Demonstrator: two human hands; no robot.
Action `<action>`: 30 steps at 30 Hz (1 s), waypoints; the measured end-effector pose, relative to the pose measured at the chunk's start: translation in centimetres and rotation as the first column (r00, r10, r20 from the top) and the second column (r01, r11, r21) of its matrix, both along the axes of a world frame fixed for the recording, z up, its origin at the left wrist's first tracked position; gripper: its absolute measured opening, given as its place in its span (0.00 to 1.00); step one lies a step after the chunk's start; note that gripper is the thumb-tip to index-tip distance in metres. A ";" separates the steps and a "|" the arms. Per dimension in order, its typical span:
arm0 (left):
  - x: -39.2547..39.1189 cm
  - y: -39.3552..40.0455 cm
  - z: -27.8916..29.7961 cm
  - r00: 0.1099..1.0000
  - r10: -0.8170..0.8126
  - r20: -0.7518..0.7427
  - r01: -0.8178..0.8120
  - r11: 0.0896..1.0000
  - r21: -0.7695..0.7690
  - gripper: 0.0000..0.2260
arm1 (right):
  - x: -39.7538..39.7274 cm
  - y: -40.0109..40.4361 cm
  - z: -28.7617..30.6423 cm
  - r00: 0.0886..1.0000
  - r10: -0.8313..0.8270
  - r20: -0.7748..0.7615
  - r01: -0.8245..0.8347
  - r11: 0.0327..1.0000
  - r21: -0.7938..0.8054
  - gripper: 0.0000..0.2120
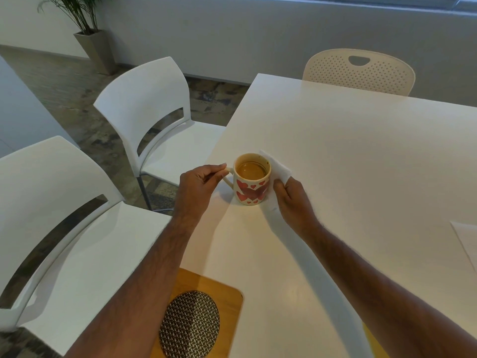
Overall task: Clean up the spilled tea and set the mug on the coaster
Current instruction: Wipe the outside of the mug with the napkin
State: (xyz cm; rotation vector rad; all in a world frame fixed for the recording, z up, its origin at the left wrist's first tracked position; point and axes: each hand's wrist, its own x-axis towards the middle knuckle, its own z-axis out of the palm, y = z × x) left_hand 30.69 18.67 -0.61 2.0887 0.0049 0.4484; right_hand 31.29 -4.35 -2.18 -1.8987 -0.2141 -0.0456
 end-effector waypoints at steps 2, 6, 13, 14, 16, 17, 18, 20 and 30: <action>0.0 0.0 0.1 1.000 -0.004 -0.004 0.004 1.000 -0.003 0.13 | -0.4 0.0 0.2 1.000 -0.012 -0.008 0.012 1.000 -0.004 0.13; 0.1 0.1 0.3 1.000 -0.016 -0.016 0.016 1.000 -0.021 0.12 | -1.4 0.1 1.4 0.998 -0.063 0.002 0.063 0.998 0.010 0.12; 0.1 0.3 0.3 1.000 -0.030 -0.005 0.030 0.999 -0.011 0.12 | -2.5 0.8 1.4 0.991 -0.137 -0.001 0.136 0.986 -0.093 0.10; 0.2 0.3 0.3 1.000 -0.030 -0.009 0.030 0.999 -0.011 0.12 | -2.6 1.0 1.2 0.991 -0.134 -0.008 0.132 0.985 -0.107 0.10; 0.2 0.3 0.4 0.999 -0.032 -0.028 0.032 0.999 -0.010 0.12 | -2.8 1.2 0.9 0.992 -0.122 -0.028 0.117 0.984 -0.138 0.10; 0.2 0.3 0.5 0.999 -0.035 -0.036 0.034 0.999 -0.007 0.12 | -2.9 1.2 0.9 0.993 -0.116 -0.039 0.109 0.984 -0.144 0.11; 0.2 0.3 0.5 0.999 -0.037 -0.040 0.036 0.999 -0.006 0.12 | -2.9 1.1 1.0 0.993 -0.109 -0.045 0.101 0.984 -0.147 0.11; 0.2 0.4 0.5 0.998 -0.041 -0.044 0.040 0.999 -0.007 0.12 | -2.9 0.8 1.5 0.993 -0.108 -0.041 0.102 0.986 -0.133 0.10; 0.8 1.1 0.6 0.991 -0.115 -0.066 0.118 0.992 0.036 0.11 | -3.6 1.0 1.7 0.974 -0.204 0.100 0.213 0.973 -0.091 0.11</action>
